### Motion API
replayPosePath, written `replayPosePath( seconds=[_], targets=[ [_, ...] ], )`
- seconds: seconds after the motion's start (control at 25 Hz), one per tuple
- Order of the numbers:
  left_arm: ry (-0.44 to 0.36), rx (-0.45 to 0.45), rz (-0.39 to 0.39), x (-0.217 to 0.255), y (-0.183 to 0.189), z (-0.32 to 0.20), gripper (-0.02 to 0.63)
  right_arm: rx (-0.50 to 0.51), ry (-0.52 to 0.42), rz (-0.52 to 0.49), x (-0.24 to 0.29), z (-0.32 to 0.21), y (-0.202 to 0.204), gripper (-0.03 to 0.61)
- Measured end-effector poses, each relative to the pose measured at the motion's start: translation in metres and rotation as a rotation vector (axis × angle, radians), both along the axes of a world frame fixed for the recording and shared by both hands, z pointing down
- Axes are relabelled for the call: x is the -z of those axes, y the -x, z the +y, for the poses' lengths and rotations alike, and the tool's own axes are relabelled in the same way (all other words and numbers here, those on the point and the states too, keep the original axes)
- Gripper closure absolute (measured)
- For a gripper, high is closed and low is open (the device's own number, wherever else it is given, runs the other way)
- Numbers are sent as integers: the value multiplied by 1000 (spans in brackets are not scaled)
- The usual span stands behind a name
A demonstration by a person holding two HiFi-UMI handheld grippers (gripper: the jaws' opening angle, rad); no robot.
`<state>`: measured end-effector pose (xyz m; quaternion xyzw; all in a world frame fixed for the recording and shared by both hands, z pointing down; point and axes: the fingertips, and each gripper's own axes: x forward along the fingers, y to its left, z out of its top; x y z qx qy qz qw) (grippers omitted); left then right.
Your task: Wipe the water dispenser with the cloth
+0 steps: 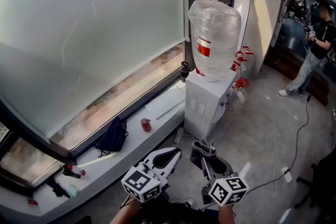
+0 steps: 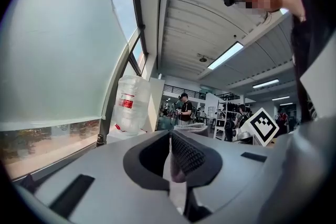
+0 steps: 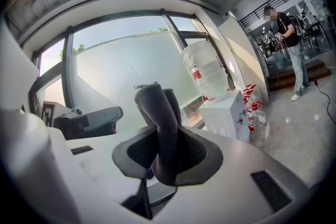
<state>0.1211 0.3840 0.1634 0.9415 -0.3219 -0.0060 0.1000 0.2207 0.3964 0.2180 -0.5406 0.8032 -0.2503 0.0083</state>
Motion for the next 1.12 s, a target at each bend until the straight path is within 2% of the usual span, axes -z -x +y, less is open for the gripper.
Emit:
replayPosePath(
  seconds=[0.2, 0.36, 0.52, 0.68, 0.88, 1.0, 1.12],
  targets=[
    [-7, -1, -22, -3, 10, -17, 586, 0, 4, 11, -3, -9, 10, 477],
    [-16, 7, -87, -5, 23, -45, 586, -29, 28, 11, -12, -25, 14, 477],
    [-67, -66, -118, -9, 46, -74, 586, -92, 47, 6, -19, -52, 32, 477],
    [-71, -89, -151, -9, 85, -125, 586, -132, 52, -3, -21, -98, 72, 477],
    [-91, -173, -139, -5, 124, -180, 586, -200, 67, -2, -23, -153, 119, 477],
    [-108, -252, -123, -10, 144, -202, 586, -247, 86, 12, -30, -180, 142, 477],
    [-106, -291, -117, -14, 162, -221, 586, -286, 109, 14, -34, -197, 159, 477]
  ],
)
